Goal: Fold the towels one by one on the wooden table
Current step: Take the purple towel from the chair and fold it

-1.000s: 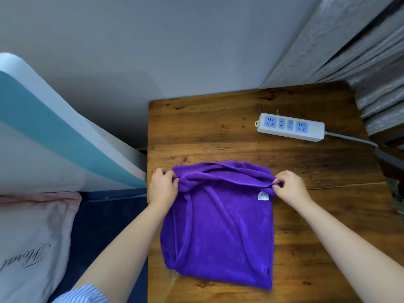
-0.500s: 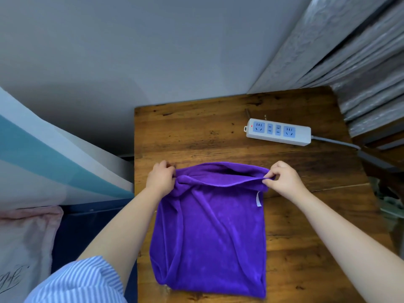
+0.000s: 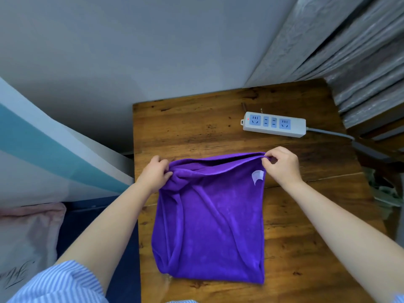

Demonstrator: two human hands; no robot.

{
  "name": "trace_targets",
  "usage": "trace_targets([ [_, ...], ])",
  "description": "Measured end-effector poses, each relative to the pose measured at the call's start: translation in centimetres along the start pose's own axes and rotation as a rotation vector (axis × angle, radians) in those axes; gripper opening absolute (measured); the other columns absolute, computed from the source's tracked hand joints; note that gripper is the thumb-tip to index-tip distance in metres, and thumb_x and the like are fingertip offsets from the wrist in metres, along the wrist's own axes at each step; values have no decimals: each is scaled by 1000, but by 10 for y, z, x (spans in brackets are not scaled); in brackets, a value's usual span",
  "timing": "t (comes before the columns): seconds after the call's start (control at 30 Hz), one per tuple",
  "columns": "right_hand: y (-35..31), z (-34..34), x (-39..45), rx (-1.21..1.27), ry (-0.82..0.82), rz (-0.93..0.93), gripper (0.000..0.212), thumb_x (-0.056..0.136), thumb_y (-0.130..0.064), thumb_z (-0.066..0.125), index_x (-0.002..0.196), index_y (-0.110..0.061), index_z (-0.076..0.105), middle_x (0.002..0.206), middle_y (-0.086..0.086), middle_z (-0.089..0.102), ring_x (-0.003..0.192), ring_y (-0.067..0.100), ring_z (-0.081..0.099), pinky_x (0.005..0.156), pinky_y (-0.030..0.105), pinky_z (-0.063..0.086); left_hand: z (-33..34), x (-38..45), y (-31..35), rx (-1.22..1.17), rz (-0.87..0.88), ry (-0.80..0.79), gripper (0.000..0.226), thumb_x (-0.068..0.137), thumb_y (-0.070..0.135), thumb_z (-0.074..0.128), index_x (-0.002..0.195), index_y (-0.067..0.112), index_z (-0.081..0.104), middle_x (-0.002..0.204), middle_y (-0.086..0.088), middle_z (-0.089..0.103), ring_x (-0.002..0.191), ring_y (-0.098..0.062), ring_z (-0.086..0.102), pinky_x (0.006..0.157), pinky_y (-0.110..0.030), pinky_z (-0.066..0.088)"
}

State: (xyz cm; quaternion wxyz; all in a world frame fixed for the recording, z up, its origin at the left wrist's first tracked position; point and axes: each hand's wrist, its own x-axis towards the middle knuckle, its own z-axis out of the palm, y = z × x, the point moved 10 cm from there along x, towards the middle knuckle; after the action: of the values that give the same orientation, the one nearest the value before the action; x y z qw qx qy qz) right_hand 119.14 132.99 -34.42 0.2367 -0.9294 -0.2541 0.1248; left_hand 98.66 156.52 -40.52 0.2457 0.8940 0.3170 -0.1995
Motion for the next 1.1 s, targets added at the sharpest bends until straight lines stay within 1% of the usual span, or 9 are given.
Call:
trace_targets([
  [0.1,4,-5,-2,-19,11,50,17,86,-9,60,86,6,67,89,20,65,76,21,53,64,23,37,-25,-9,-11,-82,-62,121,26,88,21,60,68,15,45,85,-4,49,86,-26,53,69,-29,36],
  [0.27,6,-11,-10,-15,-47,77,15,86,-8,59,88,6,64,93,20,64,78,16,48,62,20,36,-54,-33,-9,-70,-22,232,19,87,25,61,80,7,61,81,-1,54,79,-17,49,67,-26,35],
  [0.37,4,-18,-15,-2,-80,81,14,85,-9,60,87,5,62,95,19,64,80,16,48,52,14,31,-66,-49,-2,68,19,247,26,90,29,57,90,4,65,86,-7,61,79,-17,50,66,-26,36],
  [0.5,-4,-33,-24,11,-102,37,10,86,-9,60,82,0,58,96,19,63,81,17,48,53,16,33,-77,-74,11,278,69,258,34,94,34,48,96,3,62,96,-12,66,90,-26,59,72,-31,43],
  [0.63,-15,-48,-35,-12,-116,-43,11,85,-9,61,80,-6,52,95,17,63,81,16,48,53,12,32,-71,-97,20,475,79,140,35,93,38,48,100,7,61,101,-9,66,95,-23,60,72,-27,41],
  [0.8,-28,-69,-50,-99,-156,-199,7,85,-7,61,82,-4,56,95,17,63,80,16,47,54,11,30,-49,-125,29,710,160,21,27,95,31,46,111,14,60,112,-3,65,106,-20,58,85,-29,46],
  [0.9,-31,-78,-59,-134,-158,-252,9,84,-7,62,85,2,59,94,18,64,79,15,46,54,11,30,-47,-140,33,696,154,74,27,97,27,42,113,14,60,114,-3,64,107,-19,57,85,-28,46],
  [0.97,-34,-86,-66,-141,-146,-280,10,84,-6,62,84,4,61,94,19,65,79,15,46,54,18,32,-52,-153,33,660,118,143,28,97,27,41,113,13,60,112,-4,64,107,-21,57,84,-29,46],
  [1.1,-37,-100,-78,-147,-123,-319,11,84,-6,62,84,5,63,94,20,65,79,19,49,67,23,34,-78,-176,23,432,11,346,25,94,20,50,105,3,65,106,-14,65,104,-31,57,82,-35,47],
])
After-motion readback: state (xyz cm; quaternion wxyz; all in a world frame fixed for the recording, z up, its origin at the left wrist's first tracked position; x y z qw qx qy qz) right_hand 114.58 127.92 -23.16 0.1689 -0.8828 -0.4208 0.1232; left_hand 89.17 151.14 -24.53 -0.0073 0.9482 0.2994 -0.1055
